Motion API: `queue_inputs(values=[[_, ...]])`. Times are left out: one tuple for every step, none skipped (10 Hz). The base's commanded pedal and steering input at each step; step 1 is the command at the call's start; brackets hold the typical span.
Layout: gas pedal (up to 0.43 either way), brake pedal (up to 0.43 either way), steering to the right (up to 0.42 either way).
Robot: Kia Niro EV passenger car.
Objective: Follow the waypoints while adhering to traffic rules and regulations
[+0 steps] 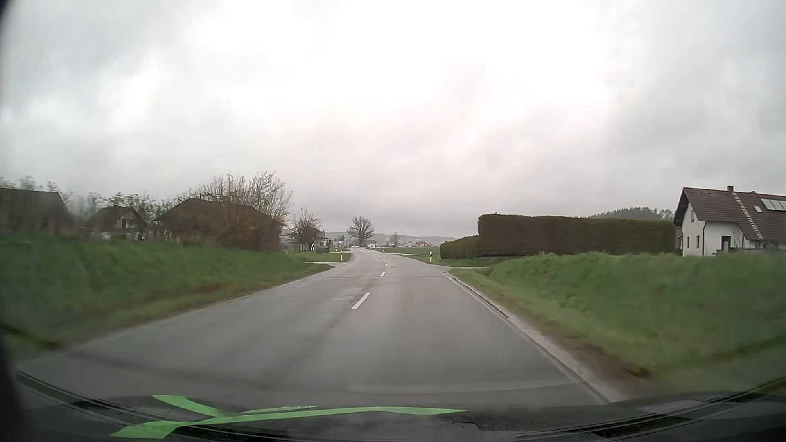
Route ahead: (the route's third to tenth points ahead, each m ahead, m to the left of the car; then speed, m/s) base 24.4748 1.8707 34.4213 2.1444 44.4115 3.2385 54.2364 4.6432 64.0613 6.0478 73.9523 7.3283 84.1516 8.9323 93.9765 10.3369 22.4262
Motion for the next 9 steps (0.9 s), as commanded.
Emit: queue_inputs(values=[[0.118, 0.000, -0.012], [0.130, 0.000, -0.012], [0.138, 0.000, -0.012], [0.138, 0.000, -0.012], [0.110, 0.000, -0.012], [0.087, 0.000, -0.012], [0.067, 0.000, -0.012], [0.059, 0.000, -0.012], [0.059, 0.000, -0.012]])
